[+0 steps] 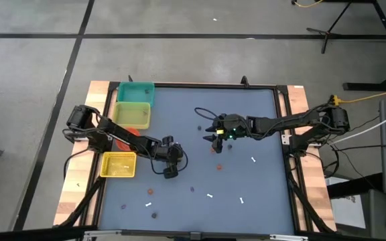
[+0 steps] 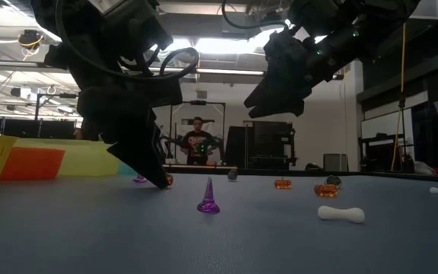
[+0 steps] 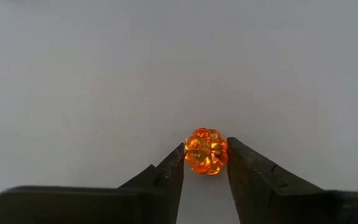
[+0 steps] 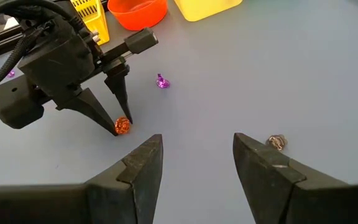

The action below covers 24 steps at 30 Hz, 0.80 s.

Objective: Sort Halloween decoration
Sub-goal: Put the top left orange pumpkin toy into the orange bin

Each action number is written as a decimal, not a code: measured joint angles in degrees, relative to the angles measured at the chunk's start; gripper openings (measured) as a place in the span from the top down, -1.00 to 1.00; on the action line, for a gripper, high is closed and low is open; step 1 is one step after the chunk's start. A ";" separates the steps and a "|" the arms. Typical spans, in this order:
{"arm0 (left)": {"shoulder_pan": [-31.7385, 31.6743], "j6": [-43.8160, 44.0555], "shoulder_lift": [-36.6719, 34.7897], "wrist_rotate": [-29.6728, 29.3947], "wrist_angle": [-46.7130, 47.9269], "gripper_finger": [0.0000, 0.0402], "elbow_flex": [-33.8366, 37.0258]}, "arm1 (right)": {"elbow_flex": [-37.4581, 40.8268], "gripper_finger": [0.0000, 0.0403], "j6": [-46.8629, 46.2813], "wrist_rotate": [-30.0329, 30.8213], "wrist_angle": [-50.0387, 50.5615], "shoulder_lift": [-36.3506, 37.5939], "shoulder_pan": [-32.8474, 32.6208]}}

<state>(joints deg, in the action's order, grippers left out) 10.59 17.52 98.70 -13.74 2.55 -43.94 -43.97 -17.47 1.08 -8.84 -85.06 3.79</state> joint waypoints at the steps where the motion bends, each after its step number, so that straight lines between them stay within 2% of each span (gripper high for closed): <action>1: 0.00 0.00 0.00 -0.02 0.00 0.53 0.00 | 0.00 0.04 0.00 -0.02 0.00 0.00 0.00; 24: 0.00 -0.04 -0.04 -0.22 0.00 0.67 0.02 | -0.02 0.04 0.00 0.00 0.00 0.00 0.00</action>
<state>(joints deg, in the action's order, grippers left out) 10.59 17.47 98.65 -13.96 2.55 -43.92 -43.99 -17.47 1.08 -8.84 -85.06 3.79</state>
